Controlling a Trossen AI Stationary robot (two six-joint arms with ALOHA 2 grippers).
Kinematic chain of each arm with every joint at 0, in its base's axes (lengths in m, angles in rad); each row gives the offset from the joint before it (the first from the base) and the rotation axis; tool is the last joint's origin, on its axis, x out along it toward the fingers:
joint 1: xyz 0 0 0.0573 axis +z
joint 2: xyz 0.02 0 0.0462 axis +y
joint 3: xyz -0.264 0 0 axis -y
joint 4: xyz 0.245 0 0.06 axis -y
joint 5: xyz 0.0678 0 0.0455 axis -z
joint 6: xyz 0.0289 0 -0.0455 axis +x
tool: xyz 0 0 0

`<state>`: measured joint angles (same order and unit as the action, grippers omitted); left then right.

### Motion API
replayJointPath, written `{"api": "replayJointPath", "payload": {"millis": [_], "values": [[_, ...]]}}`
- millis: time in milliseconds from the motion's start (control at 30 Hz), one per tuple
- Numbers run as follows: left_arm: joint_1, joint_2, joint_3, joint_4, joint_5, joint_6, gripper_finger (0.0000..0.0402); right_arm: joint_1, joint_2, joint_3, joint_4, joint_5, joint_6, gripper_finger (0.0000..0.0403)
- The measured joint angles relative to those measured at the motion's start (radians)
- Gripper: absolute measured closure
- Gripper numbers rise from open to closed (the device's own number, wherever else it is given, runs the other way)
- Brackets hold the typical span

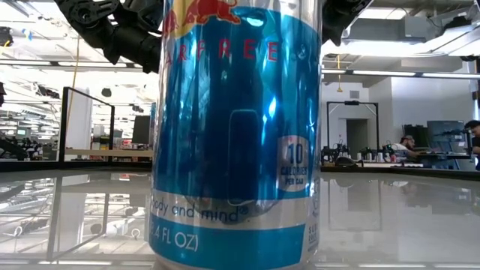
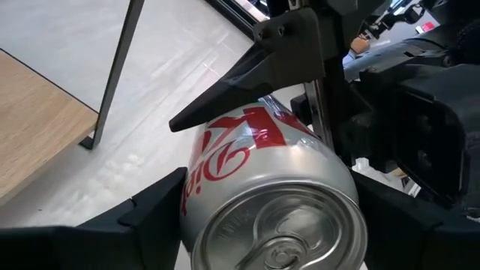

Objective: Place canned beverage on shelf
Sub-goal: Put the top coke soda can beside the red bull soda can on the shelf

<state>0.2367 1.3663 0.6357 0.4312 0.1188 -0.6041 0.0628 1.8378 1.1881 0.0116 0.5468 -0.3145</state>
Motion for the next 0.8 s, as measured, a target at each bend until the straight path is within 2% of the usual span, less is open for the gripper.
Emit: {"api": "replayJointPath", "payload": {"millis": [167, 267, 400, 533, 667, 800], "values": [[0.004, 0.002, -0.003, -0.044, -0.011, 0.015, 0.0115, 0.003, -0.002, 0.0, 0.008, -0.003, -0.001, 0.0019], [0.013, -0.002, -0.004, -0.064, -0.003, 0.023, 0.0115, 0.006, -0.002, 0.0, -0.011, -0.003, -0.004, 0.0023], [0.082, -0.056, 0.018, -0.182, 0.109, 0.043, 0.0115, 0.015, -0.023, 0.0, -0.082, -0.001, 0.002, 0.0041], [0.17, -0.147, 0.136, -0.526, 0.152, 0.159, 0.0115, 0.025, -0.064, 0.0, -0.2, -0.002, 0.063, 0.0045], [0.215, -0.208, 0.327, -0.943, 0.057, 0.349, 0.0115, 0.023, -0.108, -0.001, -0.295, -0.002, 0.139, 0.0045], [0.236, -0.208, 0.518, -1.276, -0.059, 0.543, 0.0115, 0.023, -0.126, 0.0, -0.288, -0.001, 0.157, 0.0045]]}}
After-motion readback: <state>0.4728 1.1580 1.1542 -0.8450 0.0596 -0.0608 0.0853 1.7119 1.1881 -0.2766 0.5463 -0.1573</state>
